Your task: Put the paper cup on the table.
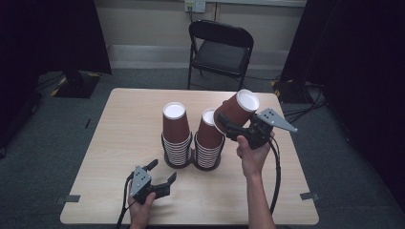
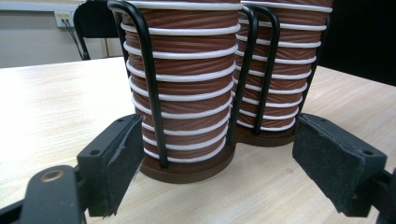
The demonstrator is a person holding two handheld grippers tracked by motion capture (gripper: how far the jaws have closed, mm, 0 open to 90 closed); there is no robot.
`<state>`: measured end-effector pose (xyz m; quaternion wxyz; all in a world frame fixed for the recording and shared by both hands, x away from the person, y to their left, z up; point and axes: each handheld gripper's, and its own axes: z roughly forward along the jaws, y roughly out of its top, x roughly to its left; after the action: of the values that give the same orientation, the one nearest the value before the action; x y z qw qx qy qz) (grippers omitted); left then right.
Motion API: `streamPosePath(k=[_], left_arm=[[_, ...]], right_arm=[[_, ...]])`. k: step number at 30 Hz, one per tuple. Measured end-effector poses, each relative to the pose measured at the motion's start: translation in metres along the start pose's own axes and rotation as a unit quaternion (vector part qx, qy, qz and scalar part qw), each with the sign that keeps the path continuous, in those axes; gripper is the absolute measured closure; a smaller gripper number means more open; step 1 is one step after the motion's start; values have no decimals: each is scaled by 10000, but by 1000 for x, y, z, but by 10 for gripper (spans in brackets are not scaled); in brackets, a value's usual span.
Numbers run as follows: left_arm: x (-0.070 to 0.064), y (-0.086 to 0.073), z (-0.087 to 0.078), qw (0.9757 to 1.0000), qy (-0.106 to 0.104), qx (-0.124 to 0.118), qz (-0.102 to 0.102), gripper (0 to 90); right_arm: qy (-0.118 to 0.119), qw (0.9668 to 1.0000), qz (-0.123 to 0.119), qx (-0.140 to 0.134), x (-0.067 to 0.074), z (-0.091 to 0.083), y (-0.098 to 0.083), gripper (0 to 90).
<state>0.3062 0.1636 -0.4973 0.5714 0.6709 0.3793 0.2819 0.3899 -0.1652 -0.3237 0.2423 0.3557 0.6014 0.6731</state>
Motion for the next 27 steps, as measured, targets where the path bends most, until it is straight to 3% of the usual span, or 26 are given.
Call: streamPosePath(k=[8,11,13,19,22,27], left_arm=[[1,1,3,9999,-17,128,-67,175],[-1,2,5,9997,54,236,56,178],[-2,2,6,9996,59,283,7,185],[1,3,5,9995,-192,242,-87,181],[-3,5,4,9992,-335,133,-173,181],[-11,11,4,9983,-560,44,-132,194]], right_arm=[[-99,9998,181,12,-7,-19,2,132],[-142,9994,321,-13,-8,-32,-3,135],[-207,9989,415,65,-9,-38,-9,136],[-230,9977,621,140,-13,-46,-21,137],[-223,9962,818,174,-9,-56,-36,137],[-187,9953,925,238,-3,-62,-50,138]])
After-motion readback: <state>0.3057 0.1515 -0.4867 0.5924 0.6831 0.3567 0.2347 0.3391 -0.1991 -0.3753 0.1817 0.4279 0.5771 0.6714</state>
